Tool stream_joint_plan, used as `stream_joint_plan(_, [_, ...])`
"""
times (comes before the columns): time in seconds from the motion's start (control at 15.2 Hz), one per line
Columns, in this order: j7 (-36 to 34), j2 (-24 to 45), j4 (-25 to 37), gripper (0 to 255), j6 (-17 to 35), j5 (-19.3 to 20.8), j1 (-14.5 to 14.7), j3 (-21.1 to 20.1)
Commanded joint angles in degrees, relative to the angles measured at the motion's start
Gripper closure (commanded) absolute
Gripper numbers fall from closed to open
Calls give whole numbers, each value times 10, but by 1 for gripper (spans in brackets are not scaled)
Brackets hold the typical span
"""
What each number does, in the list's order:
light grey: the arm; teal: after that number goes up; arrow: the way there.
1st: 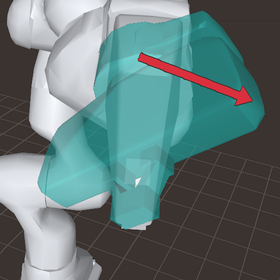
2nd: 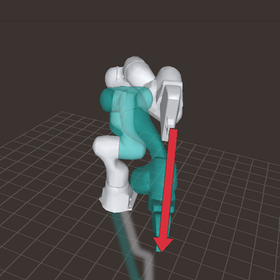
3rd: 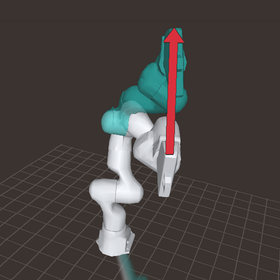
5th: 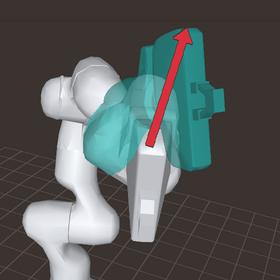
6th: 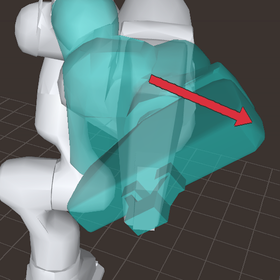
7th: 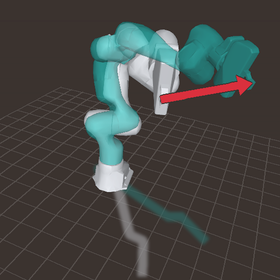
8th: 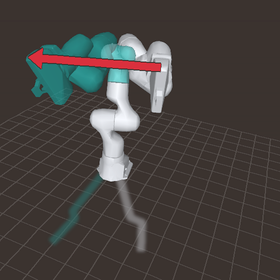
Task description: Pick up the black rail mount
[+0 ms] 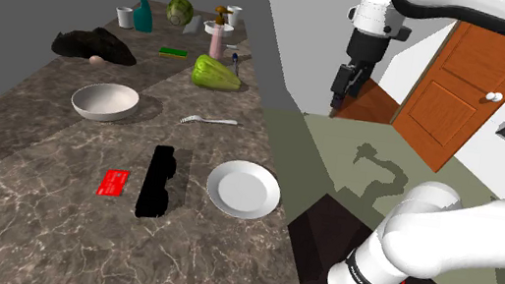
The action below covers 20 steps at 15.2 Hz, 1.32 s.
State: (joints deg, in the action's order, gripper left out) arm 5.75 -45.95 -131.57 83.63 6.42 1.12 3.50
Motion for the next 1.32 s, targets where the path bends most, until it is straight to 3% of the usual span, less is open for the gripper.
stream_joint_plan(0.0, [0, 0, 0, 0, 0, 0, 0, 0])
stream_joint_plan(0.66, [-200, 58, -53, 0, 105, -92, 10, -121])
stream_joint_plan(1.25, [-375, 190, -26, 0, 215, -137, 9, -228])
